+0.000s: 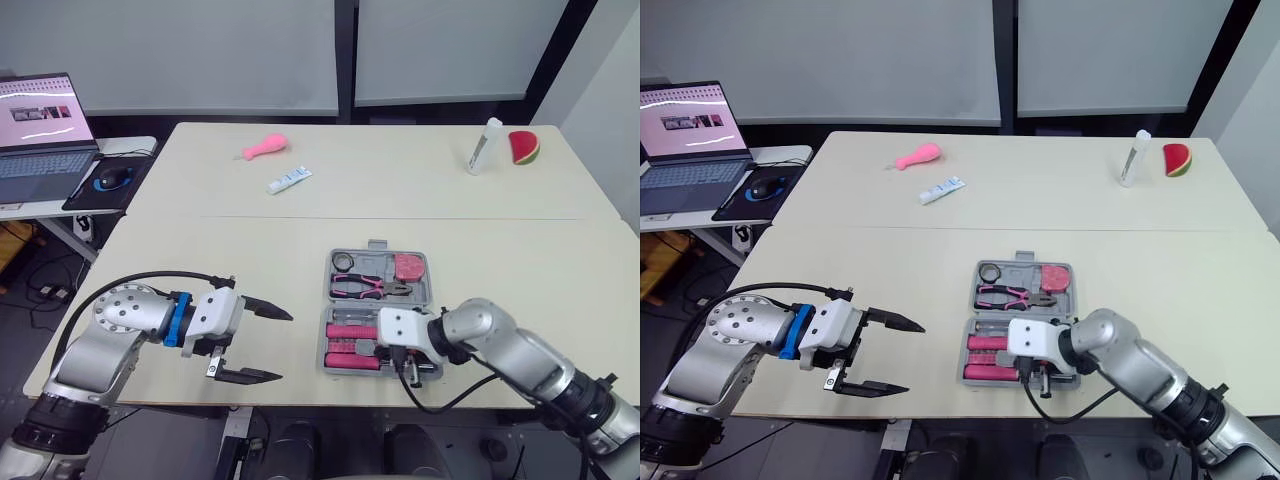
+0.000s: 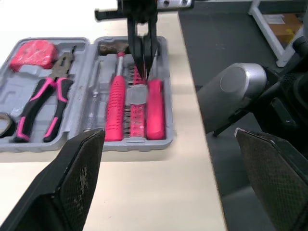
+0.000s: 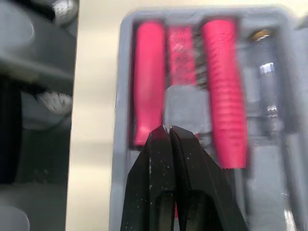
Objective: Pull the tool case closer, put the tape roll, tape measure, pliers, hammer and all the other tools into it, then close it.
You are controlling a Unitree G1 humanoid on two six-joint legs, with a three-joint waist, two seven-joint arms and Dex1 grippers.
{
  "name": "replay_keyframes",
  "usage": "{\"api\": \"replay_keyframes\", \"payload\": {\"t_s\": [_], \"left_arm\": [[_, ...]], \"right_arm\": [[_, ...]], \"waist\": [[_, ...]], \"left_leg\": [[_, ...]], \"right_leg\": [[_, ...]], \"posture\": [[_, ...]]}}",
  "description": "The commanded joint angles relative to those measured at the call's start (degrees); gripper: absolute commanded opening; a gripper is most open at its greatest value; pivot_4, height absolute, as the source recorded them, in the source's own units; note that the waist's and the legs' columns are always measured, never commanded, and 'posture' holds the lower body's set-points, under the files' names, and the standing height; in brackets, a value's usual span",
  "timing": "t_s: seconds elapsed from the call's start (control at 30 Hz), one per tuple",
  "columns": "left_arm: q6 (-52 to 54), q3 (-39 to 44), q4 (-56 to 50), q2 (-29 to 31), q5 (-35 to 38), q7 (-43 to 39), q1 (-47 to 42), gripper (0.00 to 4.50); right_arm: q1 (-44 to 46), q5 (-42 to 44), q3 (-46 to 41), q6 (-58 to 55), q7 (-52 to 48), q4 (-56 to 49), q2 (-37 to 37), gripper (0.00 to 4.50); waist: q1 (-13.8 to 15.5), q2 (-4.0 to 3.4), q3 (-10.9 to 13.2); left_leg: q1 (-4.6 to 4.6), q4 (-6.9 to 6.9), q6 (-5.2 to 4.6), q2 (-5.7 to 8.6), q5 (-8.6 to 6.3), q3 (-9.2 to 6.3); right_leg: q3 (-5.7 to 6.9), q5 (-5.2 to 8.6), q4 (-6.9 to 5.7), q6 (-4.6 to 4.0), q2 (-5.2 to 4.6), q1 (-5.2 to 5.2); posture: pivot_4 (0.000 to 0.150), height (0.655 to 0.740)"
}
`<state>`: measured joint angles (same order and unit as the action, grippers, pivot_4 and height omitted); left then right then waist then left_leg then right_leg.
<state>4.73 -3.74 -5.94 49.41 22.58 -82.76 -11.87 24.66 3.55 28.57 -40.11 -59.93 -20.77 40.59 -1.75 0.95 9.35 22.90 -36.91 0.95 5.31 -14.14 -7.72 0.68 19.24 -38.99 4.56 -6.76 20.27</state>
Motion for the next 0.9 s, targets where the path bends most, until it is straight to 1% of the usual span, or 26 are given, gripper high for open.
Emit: {"api": "replay_keyframes", "payload": {"t_s": [0.03, 0.07, 0.17, 0.23, 0.3, 0.33, 0.37, 0.5, 0.57, 0.6, 0.73, 0.9], "left_arm": [[-0.3, -0.7, 5.0, -1.2, -3.1, 2.5, -3.7, 4.50], [-1.1, -1.1, 6.8, -1.7, -4.2, 3.0, -4.7, 4.50], [-1.4, -3.0, 12.5, -4.5, -7.9, 6.2, -9.0, 3.89], [-2.3, -4.8, 16.5, -6.7, -11.2, 8.5, -11.9, 3.27], [-4.3, -6.3, 19.8, -9.2, -14.1, 11.0, -14.1, 2.65], [-4.4, -6.9, 20.8, -10.5, -14.9, 11.9, -14.9, 2.41], [-4.3, -7.5, 21.5, -11.6, -15.5, 12.6, -15.5, 2.02], [-5.9, -11.0, 25.9, -14.3, -20.7, 15.2, -17.0, 0.78], [-6.3, -11.7, 27.7, -15.2, -22.0, 16.4, -17.4, 0.15], [-6.6, -11.9, 28.5, -15.5, -22.6, 16.8, -17.7, 0.03], [-7.7, -12.3, 30.9, -16.7, -24.1, 18.4, -18.3, 0.03], [-9.4, -12.9, 35.0, -19.8, -26.2, 21.5, -19.5, 0.03]], "right_arm": [[0.9, 2.2, -9.1, 1.3, -0.6, -0.4, 4.6, 0.04], [0.5, 2.0, -10.3, 2.4, -0.7, 0.9, 6.1, 0.04], [-1.5, -1.0, -12.2, 9.1, -0.3, 7.3, 11.3, 0.00], [-2.3, -3.3, -12.4, 13.3, 0.6, 11.9, 13.3, 0.00], [-2.7, -5.2, -12.0, 16.4, 1.1, 15.5, 14.0, 0.00], [-2.8, -5.8, -11.7, 17.5, 1.3, 17.0, 13.9, 0.00], [-3.0, -6.4, -11.5, 18.5, 1.4, 18.2, 13.7, 0.00], [-3.2, -7.7, -10.9, 20.7, 2.2, 22.3, 10.8, 0.00], [-3.1, -8.5, -10.6, 21.3, 2.1, 23.1, 9.7, 0.00], [-2.9, -8.8, -10.4, 21.3, 2.1, 23.2, 9.3, 0.00], [-1.9, -10.0, -9.8, 21.4, 1.8, 23.9, 7.6, 0.00], [-1.5, -11.3, -8.6, 22.9, 1.7, 26.4, 5.5, 0.00]], "waist": [[0.1, 0.01, 0.0], [0.2, 0.04, 0.0], [0.3, 0.06, 0.0], [0.4, 0.11, 0.0], [0.1, 0.11, 0.0], [0.0, 0.12, 0.0], [-0.2, 0.11, 0.0], [-0.9, 0.11, 0.0], [-1.0, 0.12, 0.0], [-1.0, 0.11, 0.0], [-0.8, 0.12, 0.0], [-0.3, 0.12, 0.0]], "left_leg": [[0.00, -0.01, 0.00, 0.03, 0.00, 0.00], [0.00, -0.01, 0.00, 0.03, 0.00, 0.01], [0.01, 0.00, 0.00, 0.05, 0.00, 0.04], [0.02, -0.03, 0.00, 0.08, 0.00, 0.05], [0.02, -0.03, 0.01, 0.06, 0.01, 0.11], [0.02, -0.03, 0.05, 0.04, 0.03, 0.12], [0.02, -0.03, 0.14, 0.02, 0.08, 0.12], [0.01, -0.01, 0.23, -0.02, 0.14, 0.22], [0.02, -0.01, 0.24, -0.02, 0.14, 0.21], [0.02, -0.02, 0.24, -0.01, 0.14, 0.21], [0.03, -0.05, 0.25, 0.01, 0.14, 0.16], [0.02, -0.08, 0.25, 0.02, 0.15, 0.16]], "right_leg": [[0.01, 0.00, 0.00, 0.00, -0.01, 0.00], [0.02, 0.00, 0.01, 0.01, -0.02, -0.02], [0.04, 0.00, 0.07, 0.01, -0.04, -0.03], [0.05, 0.00, 0.05, 0.02, -0.06, -0.05], [0.01, 0.00, 0.00, 0.02, -0.06, -0.03], [0.01, -0.01, 0.00, 0.02, -0.04, -0.03], [0.01, 0.00, -0.01, 0.02, -0.03, -0.02], [-0.04, -0.01, -0.01, 0.02, -0.02, -0.02], [-0.03, -0.01, -0.02, 0.02, -0.02, -0.01], [-0.02, -0.01, -0.02, 0.02, -0.02, -0.02], [-0.01, -0.01, -0.02, 0.02, -0.03, -0.02], [0.00, -0.01, -0.01, 0.03, -0.03, -0.04]], "posture": [[0.150, 0.7400], [0.150, 0.7400], [0.150, 0.7400], [0.150, 0.7400], [0.150, 0.7400], [0.150, 0.7400], [0.150, 0.7400], [0.150, 0.7400], [0.150, 0.7400], [0.150, 0.7400], [0.150, 0.7400], [0.150, 0.7400]]}}
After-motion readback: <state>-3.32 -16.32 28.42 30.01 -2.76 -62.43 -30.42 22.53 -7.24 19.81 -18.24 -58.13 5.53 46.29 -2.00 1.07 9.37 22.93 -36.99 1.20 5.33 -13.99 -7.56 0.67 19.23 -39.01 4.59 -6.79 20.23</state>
